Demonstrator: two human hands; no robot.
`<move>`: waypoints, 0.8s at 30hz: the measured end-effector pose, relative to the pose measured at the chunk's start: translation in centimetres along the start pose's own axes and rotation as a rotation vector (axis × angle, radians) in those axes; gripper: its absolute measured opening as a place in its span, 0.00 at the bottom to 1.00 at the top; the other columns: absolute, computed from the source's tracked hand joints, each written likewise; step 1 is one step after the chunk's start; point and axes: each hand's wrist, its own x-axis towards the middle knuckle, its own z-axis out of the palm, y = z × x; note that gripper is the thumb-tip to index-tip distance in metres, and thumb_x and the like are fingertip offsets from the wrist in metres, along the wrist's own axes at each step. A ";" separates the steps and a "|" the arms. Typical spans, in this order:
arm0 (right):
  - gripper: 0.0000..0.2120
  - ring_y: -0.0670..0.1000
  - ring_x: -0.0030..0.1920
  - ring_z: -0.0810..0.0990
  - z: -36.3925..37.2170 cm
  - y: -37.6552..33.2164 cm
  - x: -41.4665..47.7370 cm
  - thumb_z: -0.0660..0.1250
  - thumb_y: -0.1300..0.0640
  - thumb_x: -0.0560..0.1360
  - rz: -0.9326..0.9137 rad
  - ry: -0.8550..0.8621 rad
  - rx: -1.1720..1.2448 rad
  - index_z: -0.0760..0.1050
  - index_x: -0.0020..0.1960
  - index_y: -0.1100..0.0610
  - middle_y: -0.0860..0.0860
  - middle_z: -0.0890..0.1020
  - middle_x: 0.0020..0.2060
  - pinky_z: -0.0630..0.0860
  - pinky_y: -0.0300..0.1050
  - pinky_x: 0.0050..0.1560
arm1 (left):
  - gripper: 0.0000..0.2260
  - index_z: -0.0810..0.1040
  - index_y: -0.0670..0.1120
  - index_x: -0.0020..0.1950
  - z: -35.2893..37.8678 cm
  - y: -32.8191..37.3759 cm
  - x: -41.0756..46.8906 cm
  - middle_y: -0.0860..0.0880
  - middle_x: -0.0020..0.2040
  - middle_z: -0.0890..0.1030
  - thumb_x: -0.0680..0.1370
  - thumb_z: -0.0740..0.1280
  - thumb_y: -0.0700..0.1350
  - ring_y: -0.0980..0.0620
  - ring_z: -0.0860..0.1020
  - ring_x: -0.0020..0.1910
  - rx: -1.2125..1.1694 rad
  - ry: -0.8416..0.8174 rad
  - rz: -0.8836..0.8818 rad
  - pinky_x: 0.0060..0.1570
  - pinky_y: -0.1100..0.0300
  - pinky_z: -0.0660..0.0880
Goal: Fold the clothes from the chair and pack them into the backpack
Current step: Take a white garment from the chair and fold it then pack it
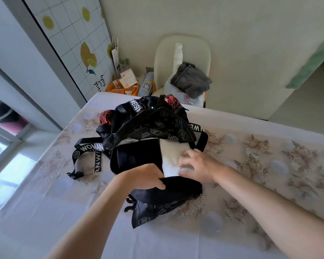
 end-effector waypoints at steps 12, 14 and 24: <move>0.10 0.49 0.38 0.74 1.6 -3.4 -2.4 0.59 0.52 0.83 -0.151 0.233 0.059 0.74 0.47 0.55 0.50 0.81 0.40 0.71 0.48 0.40 | 0.18 0.73 0.57 0.70 2.9 -0.8 4.6 0.56 0.72 0.69 0.81 0.61 0.46 0.52 0.63 0.72 0.125 0.539 0.306 0.71 0.54 0.63; 0.09 0.53 0.39 0.77 1.8 -3.6 -3.1 0.59 0.51 0.83 -0.145 0.227 -0.004 0.73 0.48 0.55 0.51 0.82 0.41 0.69 0.47 0.38 | 0.21 0.64 0.56 0.77 3.5 -0.7 6.6 0.55 0.79 0.58 0.83 0.53 0.52 0.49 0.49 0.79 0.313 0.290 0.289 0.77 0.50 0.51; 0.18 0.55 0.69 0.67 1.9 -5.1 2.5 0.61 0.51 0.80 0.042 0.294 -0.143 0.71 0.68 0.54 0.53 0.70 0.68 0.65 0.51 0.69 | 0.25 0.64 0.56 0.76 2.0 -3.5 5.8 0.52 0.78 0.60 0.80 0.64 0.48 0.49 0.55 0.77 0.330 0.696 0.202 0.74 0.49 0.58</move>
